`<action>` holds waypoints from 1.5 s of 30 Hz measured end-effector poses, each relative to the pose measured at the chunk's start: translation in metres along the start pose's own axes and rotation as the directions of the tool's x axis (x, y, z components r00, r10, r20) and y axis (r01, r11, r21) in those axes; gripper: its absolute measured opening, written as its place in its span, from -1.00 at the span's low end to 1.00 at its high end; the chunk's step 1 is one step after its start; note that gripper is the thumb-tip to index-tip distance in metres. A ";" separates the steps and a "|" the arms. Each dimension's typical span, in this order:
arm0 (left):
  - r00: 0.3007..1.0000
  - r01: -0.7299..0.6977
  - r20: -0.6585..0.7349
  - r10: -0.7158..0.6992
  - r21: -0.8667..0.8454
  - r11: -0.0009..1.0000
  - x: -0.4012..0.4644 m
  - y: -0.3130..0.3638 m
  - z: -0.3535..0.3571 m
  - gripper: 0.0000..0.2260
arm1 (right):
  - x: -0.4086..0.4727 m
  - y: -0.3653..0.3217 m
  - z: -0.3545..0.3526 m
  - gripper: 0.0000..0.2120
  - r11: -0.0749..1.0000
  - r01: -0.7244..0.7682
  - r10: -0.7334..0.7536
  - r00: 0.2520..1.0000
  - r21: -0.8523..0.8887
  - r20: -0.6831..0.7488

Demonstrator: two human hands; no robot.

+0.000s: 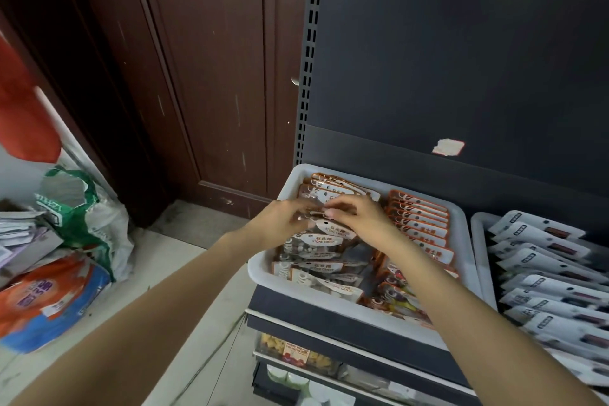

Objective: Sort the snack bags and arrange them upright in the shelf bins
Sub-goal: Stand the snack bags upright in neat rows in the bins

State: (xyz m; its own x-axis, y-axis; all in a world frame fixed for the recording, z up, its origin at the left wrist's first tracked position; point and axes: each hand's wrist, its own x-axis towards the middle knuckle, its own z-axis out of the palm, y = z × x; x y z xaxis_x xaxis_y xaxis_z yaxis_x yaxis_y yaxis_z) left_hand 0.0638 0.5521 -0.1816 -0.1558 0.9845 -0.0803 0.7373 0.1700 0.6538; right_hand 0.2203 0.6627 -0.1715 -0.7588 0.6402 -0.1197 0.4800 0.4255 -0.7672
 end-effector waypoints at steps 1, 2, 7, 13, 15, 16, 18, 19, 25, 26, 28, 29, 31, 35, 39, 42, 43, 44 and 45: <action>1.000 -0.005 0.031 0.004 0.030 1.000 0.002 0.000 0.002 -0.72 | -0.003 0.006 -0.005 -0.77 0.998 -0.049 0.049 0.999 -0.026 0.001; 0.999 -0.002 0.050 -0.002 0.066 0.998 0.003 -0.002 0.003 -0.76 | -0.006 0.013 -0.009 -0.73 0.994 -0.100 0.101 0.995 -0.049 0.008; 0.992 -0.042 0.123 0.008 0.275 0.960 -0.002 -0.014 -0.002 -0.72 | -0.011 0.032 -0.014 -0.69 0.975 -0.195 0.198 0.980 -0.103 0.021; 0.995 -0.082 0.089 0.044 0.478 0.874 -0.006 -0.019 -0.009 -0.74 | 0.020 0.032 0.007 -0.55 0.967 -0.106 0.071 0.985 -0.233 -0.155; 0.998 -0.065 0.049 0.047 0.462 0.885 -0.008 -0.021 -0.008 -0.72 | 0.027 0.036 0.010 -0.48 0.959 -0.094 0.048 0.984 -0.268 -0.172; 0.999 -0.052 0.034 0.041 0.432 0.901 -0.011 -0.022 -0.008 -0.70 | 0.030 0.039 0.010 -0.46 0.949 -0.091 0.041 0.985 -0.303 -0.168; 0.999 -0.041 0.009 0.041 0.350 0.936 -0.017 -0.020 -0.008 -0.64 | 0.035 0.043 0.011 -0.44 0.921 -0.095 0.034 0.986 -0.377 -0.165; 0.999 -0.051 0.003 0.052 0.318 0.947 -0.019 -0.019 -0.009 -0.63 | 0.037 0.044 0.012 -0.45 0.912 -0.096 0.030 0.985 -0.399 -0.168; 0.989 -0.139 -0.008 0.148 0.304 0.942 -0.018 -0.023 -0.010 -0.60 | 0.045 0.042 0.009 -0.73 0.890 -0.089 -0.003 0.979 -0.448 -0.202; 0.986 -0.155 -0.015 0.167 0.305 0.940 -0.018 -0.024 -0.009 -0.61 | 0.045 0.041 0.008 -0.77 0.896 -0.086 0.000 0.981 -0.436 -0.193; 0.985 -0.161 -0.010 0.174 0.326 0.931 -0.016 -0.027 -0.008 -0.64 | 0.045 0.039 0.006 -0.75 0.916 -0.091 0.024 0.985 -0.390 -0.172; 0.987 -0.150 0.001 0.161 0.357 0.922 -0.016 -0.029 -0.008 -0.63 | 0.045 0.039 0.006 -0.74 0.924 -0.102 0.044 0.985 -0.369 -0.164; 0.990 -0.133 0.017 0.138 0.413 0.901 -0.014 -0.031 -0.006 -0.61 | 0.045 0.038 0.005 -0.74 0.932 -0.118 0.062 0.983 -0.342 -0.170; 0.989 -0.146 0.088 0.119 0.450 0.881 -0.011 -0.027 -0.008 -0.58 | 0.045 0.039 0.003 -0.76 0.958 -0.076 0.029 0.985 -0.276 -0.172; 0.985 -0.151 0.143 0.093 0.468 0.871 -0.009 -0.028 -0.010 -0.54 | 0.046 0.041 0.006 -0.76 0.958 -0.079 0.033 0.985 -0.276 -0.169; 0.986 -0.140 0.146 0.079 0.467 0.873 -0.010 -0.027 -0.010 -0.54 | 0.041 0.032 0.002 -0.77 0.964 -0.048 -0.009 0.977 -0.260 -0.213; 0.986 -0.137 0.151 0.075 0.463 0.876 -0.010 -0.025 -0.011 -0.56 | 0.038 0.028 0.000 -0.75 0.963 -0.040 -0.029 0.968 -0.265 -0.251; 0.986 -0.128 0.157 0.063 0.450 0.884 -0.009 -0.024 -0.012 -0.58 | 0.034 0.024 -0.002 -0.74 0.962 -0.029 -0.053 0.956 -0.272 -0.288; 0.986 -0.113 0.156 0.050 0.428 0.897 -0.008 -0.023 -0.013 -0.60 | 0.031 0.021 -0.004 -0.74 0.962 -0.008 -0.079 0.949 -0.274 -0.305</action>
State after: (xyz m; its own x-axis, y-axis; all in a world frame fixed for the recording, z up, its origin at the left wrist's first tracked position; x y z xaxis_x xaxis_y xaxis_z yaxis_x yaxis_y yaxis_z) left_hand 0.0398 0.5394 -0.1866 -0.0141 0.9863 -0.1644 0.9602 0.0593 0.2731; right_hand 0.2084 0.6942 -0.1893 -0.6235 0.7693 0.1395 0.5882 0.5791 -0.5645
